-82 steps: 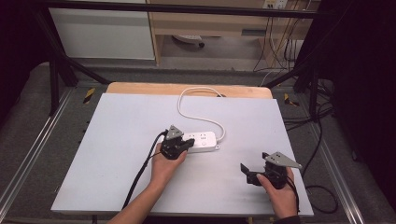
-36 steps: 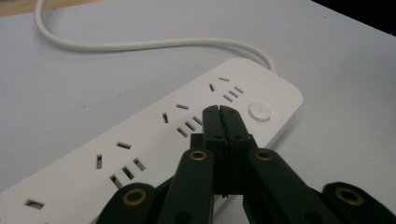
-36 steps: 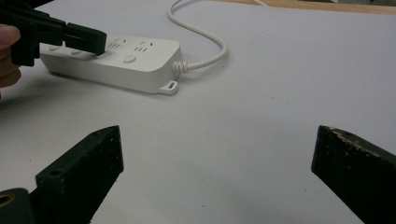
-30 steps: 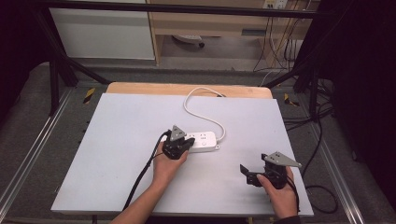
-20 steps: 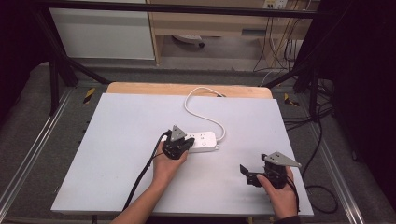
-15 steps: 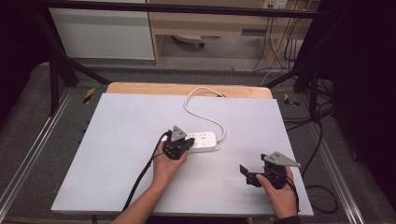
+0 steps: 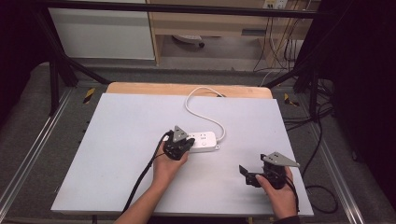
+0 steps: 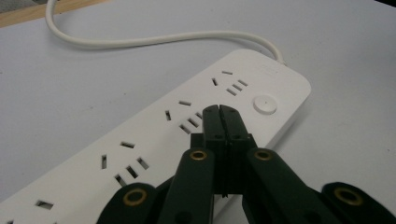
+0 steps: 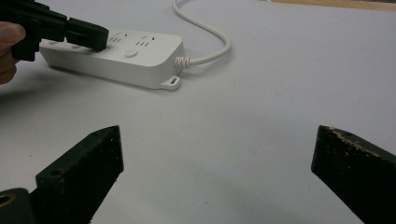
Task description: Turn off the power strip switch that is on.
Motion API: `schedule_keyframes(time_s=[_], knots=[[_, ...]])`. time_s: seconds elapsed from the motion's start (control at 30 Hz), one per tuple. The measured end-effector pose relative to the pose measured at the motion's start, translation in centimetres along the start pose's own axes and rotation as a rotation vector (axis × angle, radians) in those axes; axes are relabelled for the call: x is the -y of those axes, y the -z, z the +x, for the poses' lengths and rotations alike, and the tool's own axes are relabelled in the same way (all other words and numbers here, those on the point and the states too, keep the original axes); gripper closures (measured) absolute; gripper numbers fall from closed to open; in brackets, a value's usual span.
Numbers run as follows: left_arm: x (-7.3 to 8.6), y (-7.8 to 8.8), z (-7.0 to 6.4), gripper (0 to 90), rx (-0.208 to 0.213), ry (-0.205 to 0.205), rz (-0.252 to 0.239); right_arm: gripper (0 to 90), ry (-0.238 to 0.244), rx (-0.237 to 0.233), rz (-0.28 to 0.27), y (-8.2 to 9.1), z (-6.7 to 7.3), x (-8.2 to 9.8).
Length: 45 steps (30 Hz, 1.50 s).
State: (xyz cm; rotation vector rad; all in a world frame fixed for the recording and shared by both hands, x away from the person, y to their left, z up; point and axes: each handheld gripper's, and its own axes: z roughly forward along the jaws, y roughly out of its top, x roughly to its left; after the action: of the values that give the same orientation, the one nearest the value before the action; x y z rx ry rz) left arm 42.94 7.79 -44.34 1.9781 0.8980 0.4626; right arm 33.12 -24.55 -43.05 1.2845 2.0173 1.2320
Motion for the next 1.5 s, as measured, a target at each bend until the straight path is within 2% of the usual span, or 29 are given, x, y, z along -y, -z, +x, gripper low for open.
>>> schedule_keyframes(time_s=[0.07,0.2,0.47,0.93,1.03,1.17,1.2,1.4,1.47,1.5], knots=[[-0.04,-0.03,-0.15,90.0,-0.010,-0.011,0.001,3.3,0.001,0.000,0.001,-0.02,-0.01,0.01],[-0.11,-0.06,-0.01,90.0,-0.009,0.001,0.006,3.3,-0.002,-0.001,0.003,-0.02,0.03,0.02],[-0.24,-0.07,-0.38,90.0,-0.032,-0.028,0.019,3.3,0.000,0.000,0.006,-0.07,0.04,0.02],[-0.23,-0.14,-0.87,90.0,-0.056,-0.054,0.028,3.3,-0.002,0.002,0.008,-0.04,0.02,0.05],[-0.17,-0.19,-0.76,90.0,-0.048,-0.032,0.021,3.3,-0.002,0.003,0.008,-0.04,0.02,0.05],[-0.48,-0.21,-0.83,90.0,-0.054,-0.029,0.038,3.3,-0.002,0.003,0.006,-0.02,0.02,0.04],[-0.53,-0.20,-0.63,90.0,-0.041,-0.007,0.040,3.3,0.001,0.002,0.004,-0.01,-0.02,0.03],[-0.53,-0.18,-0.33,90.0,-0.026,0.018,0.039,3.3,0.001,0.002,0.008,-0.08,-0.11,0.03],[-0.47,-0.11,-0.16,90.0,-0.014,0.050,0.015,3.3,-0.001,0.003,0.008,-0.09,-0.07,0.01],[-0.47,-0.11,-0.16,90.0,-0.014,0.050,0.015,3.3,0.000,0.004,0.007,-0.08,-0.05,0.01]])
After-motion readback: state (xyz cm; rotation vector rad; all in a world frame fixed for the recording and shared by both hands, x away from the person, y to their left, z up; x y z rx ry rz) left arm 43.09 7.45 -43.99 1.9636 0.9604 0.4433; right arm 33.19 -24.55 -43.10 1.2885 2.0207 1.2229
